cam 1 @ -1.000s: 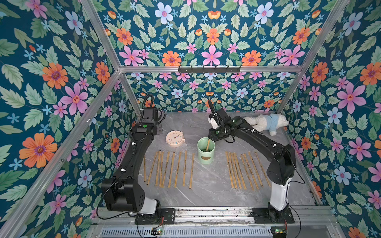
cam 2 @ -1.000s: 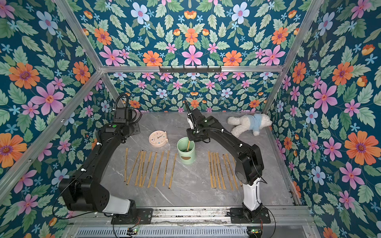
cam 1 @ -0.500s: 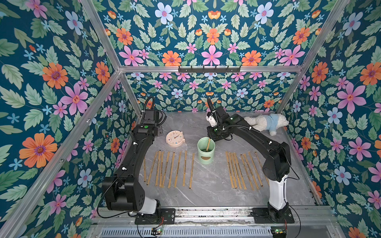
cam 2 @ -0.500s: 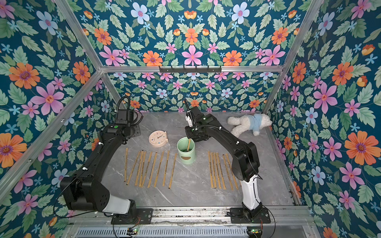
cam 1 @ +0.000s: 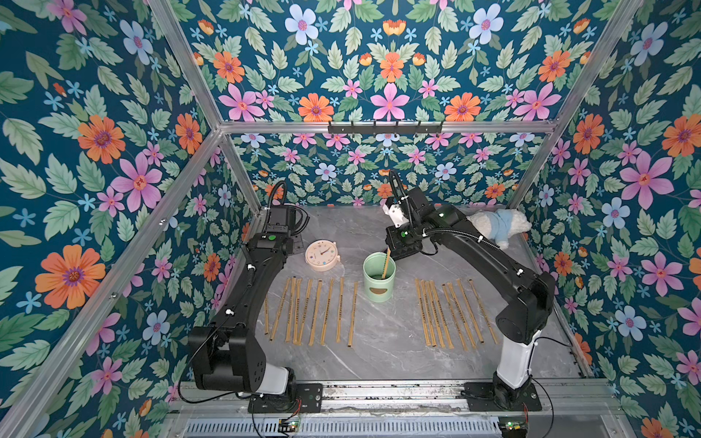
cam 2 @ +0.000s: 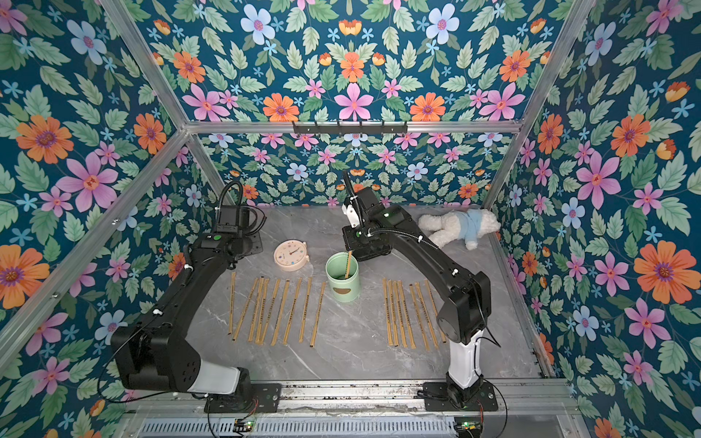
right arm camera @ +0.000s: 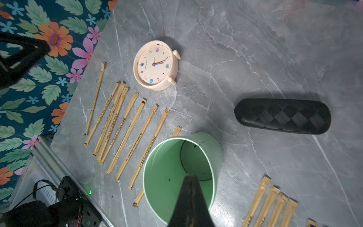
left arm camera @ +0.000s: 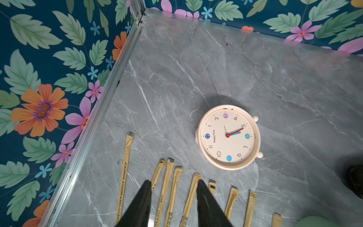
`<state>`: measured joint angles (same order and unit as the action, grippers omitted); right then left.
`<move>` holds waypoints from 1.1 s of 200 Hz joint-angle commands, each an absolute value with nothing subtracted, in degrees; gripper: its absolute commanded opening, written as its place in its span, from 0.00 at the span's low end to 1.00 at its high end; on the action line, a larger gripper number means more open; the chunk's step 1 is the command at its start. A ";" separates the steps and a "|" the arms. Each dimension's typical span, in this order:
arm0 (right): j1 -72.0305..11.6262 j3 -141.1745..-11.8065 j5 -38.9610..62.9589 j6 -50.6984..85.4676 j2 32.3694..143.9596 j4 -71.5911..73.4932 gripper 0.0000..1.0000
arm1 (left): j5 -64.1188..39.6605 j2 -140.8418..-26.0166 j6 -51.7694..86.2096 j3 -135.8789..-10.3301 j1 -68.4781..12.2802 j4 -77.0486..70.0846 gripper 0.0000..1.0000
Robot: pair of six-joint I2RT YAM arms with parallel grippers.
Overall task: Take the straws out of the storage container
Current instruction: Pick up the straw from the container, then place the straw at the center of the board.
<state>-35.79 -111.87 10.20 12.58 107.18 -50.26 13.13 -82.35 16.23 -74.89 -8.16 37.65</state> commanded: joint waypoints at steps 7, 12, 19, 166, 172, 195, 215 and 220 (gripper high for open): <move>-35.99 -113.42 8.28 10.62 104.11 -53.66 0.01 | 12.70 -82.21 17.74 -74.45 -10.10 35.74 0.41; -35.99 -113.65 8.03 10.41 103.53 -54.31 0.01 | 12.66 -82.30 17.90 -74.37 -10.55 35.61 0.41; -36.00 -114.13 7.63 10.06 102.75 -55.11 0.01 | 12.75 -82.50 18.17 -74.36 -11.25 35.43 0.41; -34.02 -105.77 -6.33 7.53 82.90 -67.55 0.00 | 13.54 -88.65 21.01 -76.46 -22.02 31.39 0.40; -33.50 -104.79 -6.33 7.84 82.14 -67.63 0.00 | 13.61 -88.91 21.01 -76.42 -22.35 31.30 0.41; -31.42 -101.67 -4.88 9.18 80.74 -68.68 0.00 | 13.54 -89.64 21.17 -76.61 -23.18 30.85 0.40; -31.11 -100.74 -3.34 9.86 81.70 -70.88 0.01 | 13.54 -90.34 21.27 -76.64 -23.78 30.75 0.40; -31.10 -100.78 -2.98 10.01 82.24 -71.63 0.01 | 13.54 -90.50 21.29 -76.64 -23.89 30.61 0.40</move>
